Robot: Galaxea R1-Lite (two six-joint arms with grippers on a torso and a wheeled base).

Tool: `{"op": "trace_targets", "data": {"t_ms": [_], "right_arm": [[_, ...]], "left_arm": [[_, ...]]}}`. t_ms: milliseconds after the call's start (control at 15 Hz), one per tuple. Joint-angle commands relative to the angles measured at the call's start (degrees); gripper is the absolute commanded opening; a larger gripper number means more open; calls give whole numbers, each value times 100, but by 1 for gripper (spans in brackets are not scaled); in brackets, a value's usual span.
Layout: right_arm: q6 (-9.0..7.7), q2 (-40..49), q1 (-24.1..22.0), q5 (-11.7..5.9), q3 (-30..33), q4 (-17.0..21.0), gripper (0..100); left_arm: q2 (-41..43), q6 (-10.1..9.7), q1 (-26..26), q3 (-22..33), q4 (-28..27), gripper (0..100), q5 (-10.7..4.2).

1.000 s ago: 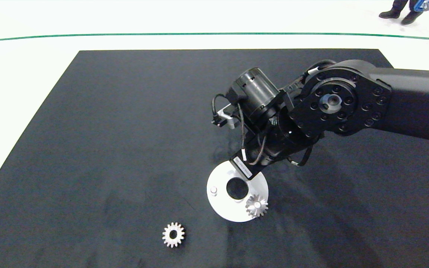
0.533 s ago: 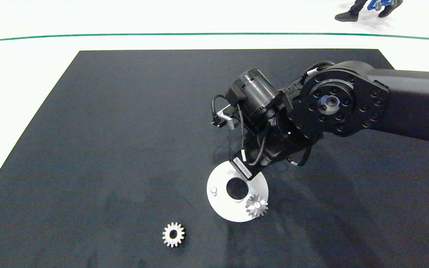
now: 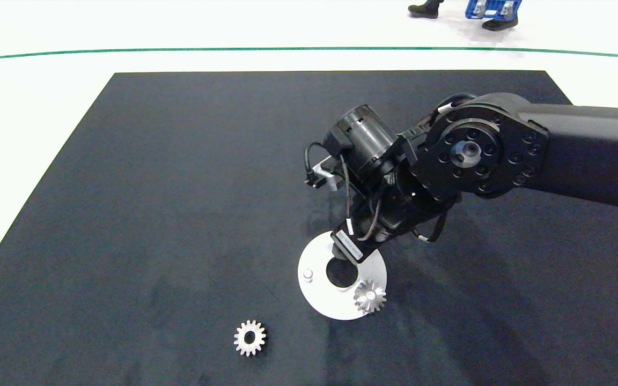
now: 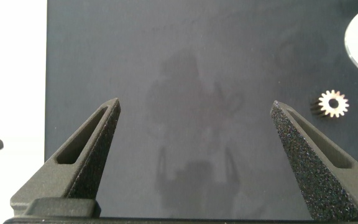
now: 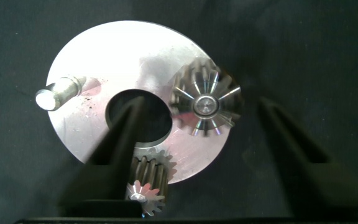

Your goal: Install three planetary gears onto the carrier pins

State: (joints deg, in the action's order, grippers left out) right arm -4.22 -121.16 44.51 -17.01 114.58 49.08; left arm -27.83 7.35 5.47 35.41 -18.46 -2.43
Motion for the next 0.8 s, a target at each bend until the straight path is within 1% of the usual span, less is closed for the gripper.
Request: {"op": "trace_targets", "data": {"t_ms": [67,267,333,400,467,533,600,667,733,800], "right_arm": [[0,110,-12,-4,1,32,100],[35,849,-12,31,1,260,100],[79,1104,-12,31,1,278,100],[88,1490,-30,22,1,286,100],[88,1886,-109,-13,-129,295,100],[88,2316,-214,-13,-498,278,100],[132,2642,-399,-31,-832,251,100],[237,2984,-645,-48,-1271,216,100],[264,3406,-891,-48,-1711,84,100],[255,3714,-1111,-48,-2045,-39,100]], "left_arm": [[6,3,-2,1,-18,100,5],[15,3,-11,-26,-18,100,5],[23,3,-11,-26,-18,100,5],[32,-6,-11,-35,-18,100,-4],[50,-6,-11,-26,-18,100,-4],[67,-6,-11,-35,-18,100,-4],[59,-14,-20,-26,-18,100,-4],[67,-14,-20,-17,-18,100,-12],[67,-14,-20,-8,-18,100,-12],[50,-14,-29,1,-18,100,-21]]}}
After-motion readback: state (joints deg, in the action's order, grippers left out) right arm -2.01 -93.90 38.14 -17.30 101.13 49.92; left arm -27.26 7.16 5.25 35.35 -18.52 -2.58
